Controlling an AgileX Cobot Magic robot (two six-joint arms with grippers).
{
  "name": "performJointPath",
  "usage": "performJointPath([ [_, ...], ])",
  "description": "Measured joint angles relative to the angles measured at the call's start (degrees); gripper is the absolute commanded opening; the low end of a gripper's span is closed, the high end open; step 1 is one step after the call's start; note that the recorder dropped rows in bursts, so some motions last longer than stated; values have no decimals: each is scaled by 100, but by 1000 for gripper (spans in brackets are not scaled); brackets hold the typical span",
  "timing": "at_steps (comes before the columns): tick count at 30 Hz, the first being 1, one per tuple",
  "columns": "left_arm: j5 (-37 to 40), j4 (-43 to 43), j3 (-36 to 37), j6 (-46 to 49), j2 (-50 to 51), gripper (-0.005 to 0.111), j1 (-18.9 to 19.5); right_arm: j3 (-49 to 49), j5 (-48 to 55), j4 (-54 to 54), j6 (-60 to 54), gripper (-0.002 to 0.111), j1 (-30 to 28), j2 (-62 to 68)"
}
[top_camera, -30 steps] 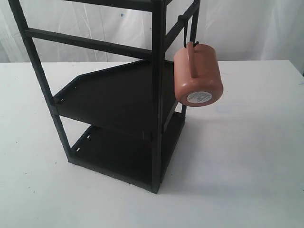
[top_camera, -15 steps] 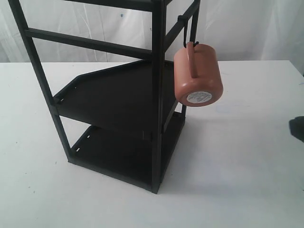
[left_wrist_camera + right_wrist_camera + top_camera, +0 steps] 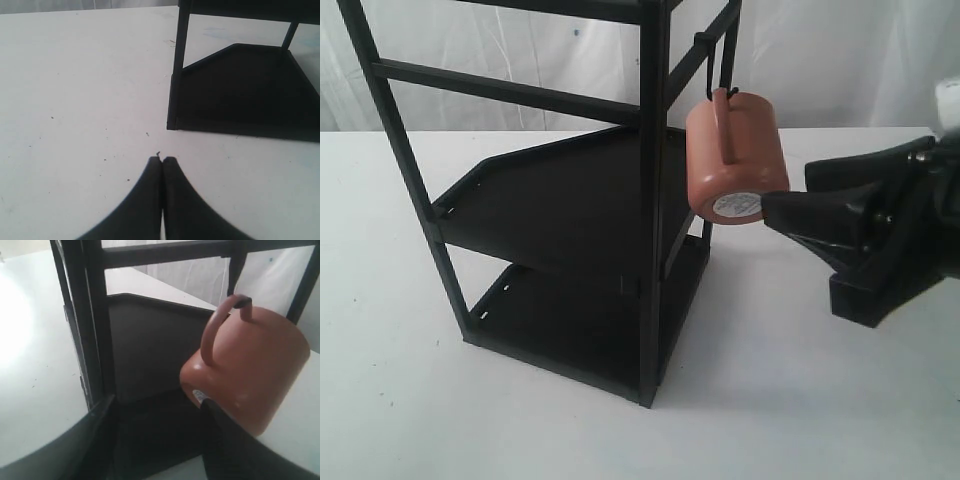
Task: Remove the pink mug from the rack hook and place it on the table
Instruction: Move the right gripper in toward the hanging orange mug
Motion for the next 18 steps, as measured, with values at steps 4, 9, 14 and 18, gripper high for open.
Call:
performJointPath([
  [4, 0, 0, 0, 0, 0, 0, 0, -339, -161, 51, -176, 48, 159, 385],
  [9, 0, 0, 0, 0, 0, 0, 0, -733, -627, 51, -362, 48, 504, 754],
  [14, 0, 0, 0, 0, 0, 0, 0, -991, -986, 51, -432, 48, 893, 1180],
  [18, 0, 0, 0, 0, 0, 0, 0, -1064, -1517, -47, -457, 48, 1192, 1480],
])
